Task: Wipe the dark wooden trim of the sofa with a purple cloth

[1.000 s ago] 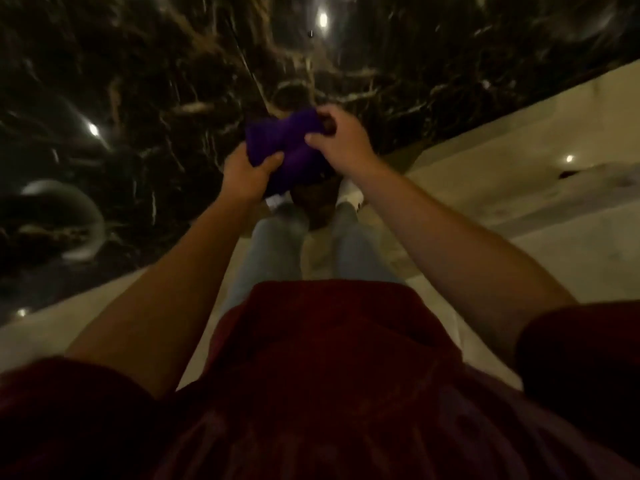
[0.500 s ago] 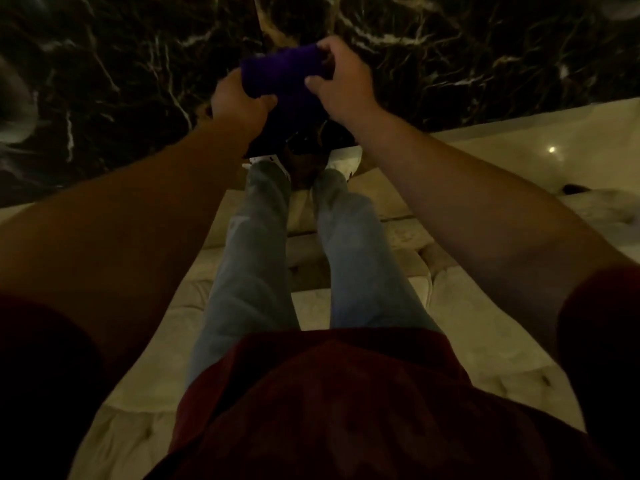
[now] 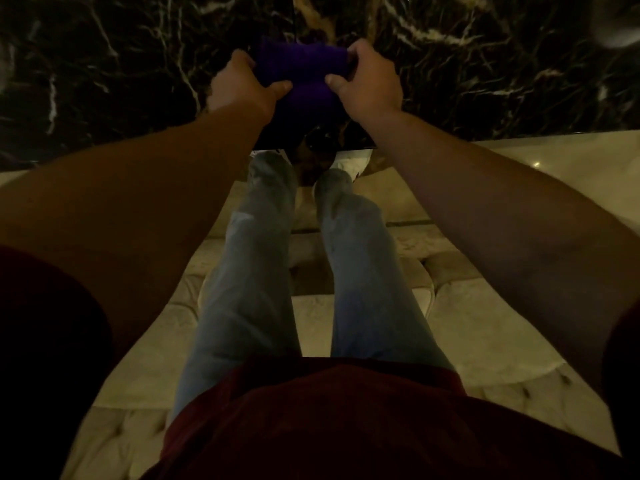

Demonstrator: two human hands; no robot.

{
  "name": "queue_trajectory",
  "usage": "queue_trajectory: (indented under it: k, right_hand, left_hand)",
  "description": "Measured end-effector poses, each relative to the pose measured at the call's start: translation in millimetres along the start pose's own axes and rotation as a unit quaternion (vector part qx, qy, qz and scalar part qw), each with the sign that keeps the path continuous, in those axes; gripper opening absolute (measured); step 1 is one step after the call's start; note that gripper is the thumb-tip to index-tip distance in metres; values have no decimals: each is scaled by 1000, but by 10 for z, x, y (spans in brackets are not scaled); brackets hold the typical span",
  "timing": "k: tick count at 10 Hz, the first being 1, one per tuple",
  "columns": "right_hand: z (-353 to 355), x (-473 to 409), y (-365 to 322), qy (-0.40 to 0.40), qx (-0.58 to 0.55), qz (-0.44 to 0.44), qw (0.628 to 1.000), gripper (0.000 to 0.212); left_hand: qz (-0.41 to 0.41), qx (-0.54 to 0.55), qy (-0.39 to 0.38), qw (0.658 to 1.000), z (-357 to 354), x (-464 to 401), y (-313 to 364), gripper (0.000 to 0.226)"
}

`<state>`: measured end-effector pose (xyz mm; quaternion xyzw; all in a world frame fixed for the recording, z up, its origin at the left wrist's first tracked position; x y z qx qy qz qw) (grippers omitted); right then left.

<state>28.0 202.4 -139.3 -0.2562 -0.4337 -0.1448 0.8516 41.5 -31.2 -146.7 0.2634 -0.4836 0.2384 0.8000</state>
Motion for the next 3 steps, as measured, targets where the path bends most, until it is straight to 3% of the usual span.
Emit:
queue_trajectory:
  k: [3]
  right_hand:
    - [226,169,-181,38,8,-15,999,50]
  left_hand:
    - [-46,-60,52,996,195,400,259,83]
Point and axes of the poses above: each hand's wrist, its own x-axis away from the middle knuckle, its own z-axis out of the back of the hand, y = z × x, the point moved 10 cm from there along -x, towards the middle knuckle, and after that the axes turned 11 degrees about -y, right-handed, at the moved point
